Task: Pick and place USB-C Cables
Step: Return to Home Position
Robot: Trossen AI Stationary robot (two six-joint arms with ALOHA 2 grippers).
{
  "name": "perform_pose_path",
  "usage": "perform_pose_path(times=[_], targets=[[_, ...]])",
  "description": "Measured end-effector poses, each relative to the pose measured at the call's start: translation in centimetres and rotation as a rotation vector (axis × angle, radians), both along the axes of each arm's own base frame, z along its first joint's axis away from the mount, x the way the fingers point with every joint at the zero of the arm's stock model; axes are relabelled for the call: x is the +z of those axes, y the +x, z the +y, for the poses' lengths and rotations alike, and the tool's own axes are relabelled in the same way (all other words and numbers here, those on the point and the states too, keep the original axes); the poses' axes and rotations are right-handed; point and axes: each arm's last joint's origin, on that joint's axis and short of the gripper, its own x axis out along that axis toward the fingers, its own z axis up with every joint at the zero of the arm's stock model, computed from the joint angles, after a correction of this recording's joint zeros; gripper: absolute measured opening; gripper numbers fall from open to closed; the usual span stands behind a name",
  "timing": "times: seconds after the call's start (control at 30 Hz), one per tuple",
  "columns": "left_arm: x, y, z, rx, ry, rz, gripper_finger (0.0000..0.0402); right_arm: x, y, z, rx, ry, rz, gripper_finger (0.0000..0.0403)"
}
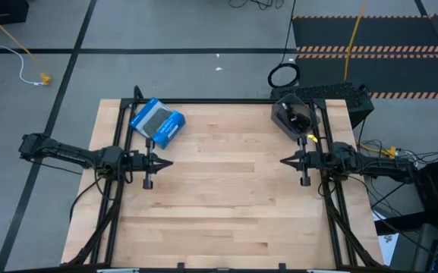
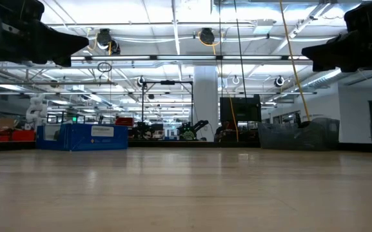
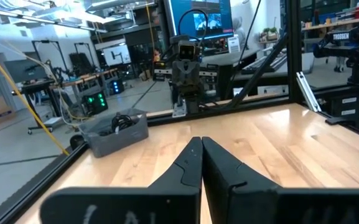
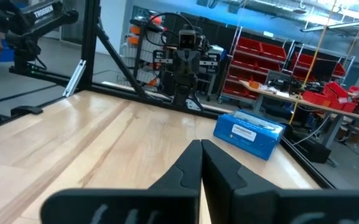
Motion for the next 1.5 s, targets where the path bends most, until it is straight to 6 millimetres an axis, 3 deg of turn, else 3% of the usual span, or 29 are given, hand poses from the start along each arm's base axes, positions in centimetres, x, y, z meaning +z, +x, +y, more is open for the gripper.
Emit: perform_pose_path(times=[0.97, 1.5], targets=[[0.0, 0.1, 0.5, -0.074, -0.006, 0.002, 0.0005, 0.0, 0.0, 0.0, 0.0, 0.005, -0.006, 0.0], [0.5, -0.3, 1.4, -0.008, -0.042, -0.043, 0.0003, 0.1, 0.0, 0.0, 0.0, 0.005, -0.008, 0.0]])
